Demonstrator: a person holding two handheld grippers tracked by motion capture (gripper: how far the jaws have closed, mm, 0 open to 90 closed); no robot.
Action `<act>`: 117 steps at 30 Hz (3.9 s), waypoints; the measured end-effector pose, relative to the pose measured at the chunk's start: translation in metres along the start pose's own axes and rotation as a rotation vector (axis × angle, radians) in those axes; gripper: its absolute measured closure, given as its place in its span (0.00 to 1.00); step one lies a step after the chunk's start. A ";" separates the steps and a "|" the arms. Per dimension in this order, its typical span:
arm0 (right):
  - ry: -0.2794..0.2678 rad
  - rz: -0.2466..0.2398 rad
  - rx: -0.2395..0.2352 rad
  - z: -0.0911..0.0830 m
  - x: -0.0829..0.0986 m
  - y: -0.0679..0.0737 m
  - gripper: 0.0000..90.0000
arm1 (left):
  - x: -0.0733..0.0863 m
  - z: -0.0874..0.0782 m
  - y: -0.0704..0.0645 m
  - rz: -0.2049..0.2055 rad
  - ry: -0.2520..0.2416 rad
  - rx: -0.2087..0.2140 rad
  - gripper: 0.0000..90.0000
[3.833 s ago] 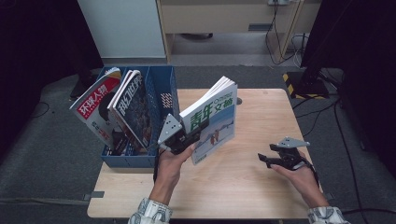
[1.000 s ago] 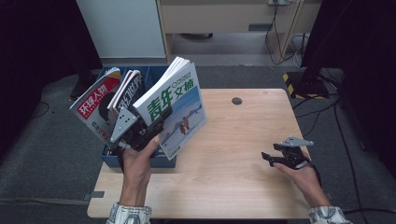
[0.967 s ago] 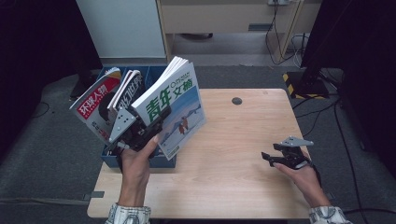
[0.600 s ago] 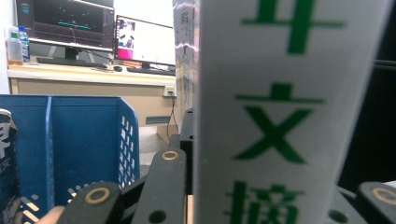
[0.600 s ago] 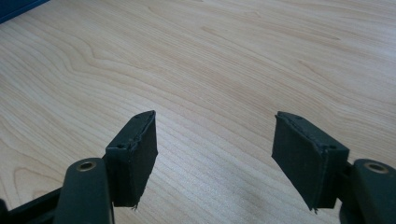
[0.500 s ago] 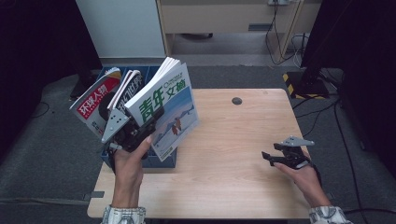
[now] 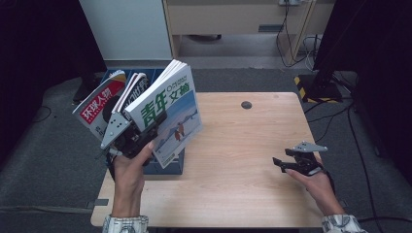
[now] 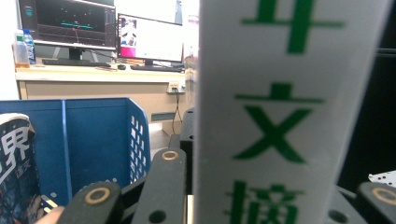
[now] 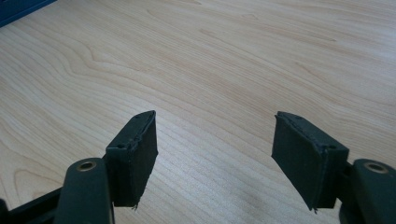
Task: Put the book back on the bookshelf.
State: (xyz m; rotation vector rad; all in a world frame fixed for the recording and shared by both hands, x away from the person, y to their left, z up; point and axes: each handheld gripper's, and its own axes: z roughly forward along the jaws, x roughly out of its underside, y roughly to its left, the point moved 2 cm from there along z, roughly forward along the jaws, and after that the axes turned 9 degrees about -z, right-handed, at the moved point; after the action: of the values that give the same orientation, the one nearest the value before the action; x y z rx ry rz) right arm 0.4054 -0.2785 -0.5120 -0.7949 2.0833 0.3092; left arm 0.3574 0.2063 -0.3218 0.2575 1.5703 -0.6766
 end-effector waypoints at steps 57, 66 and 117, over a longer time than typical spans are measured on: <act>0.003 -0.003 0.002 0.001 0.000 -0.001 0.35 | -0.009 -0.027 0.033 0.024 0.006 -0.151 0.82; 0.007 -0.005 -0.001 0.001 0.000 -0.001 0.35 | -0.007 -0.022 0.032 0.036 0.010 -0.177 0.82; 0.009 -0.002 0.000 0.001 0.001 -0.001 0.36 | 0.001 0.001 0.030 0.036 -0.003 -0.238 0.82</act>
State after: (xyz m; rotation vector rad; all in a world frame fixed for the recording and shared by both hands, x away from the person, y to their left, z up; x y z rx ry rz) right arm 0.4061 -0.2789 -0.5139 -0.7998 2.0913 0.3052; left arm 0.3749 0.2294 -0.3303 0.1074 1.6229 -0.4564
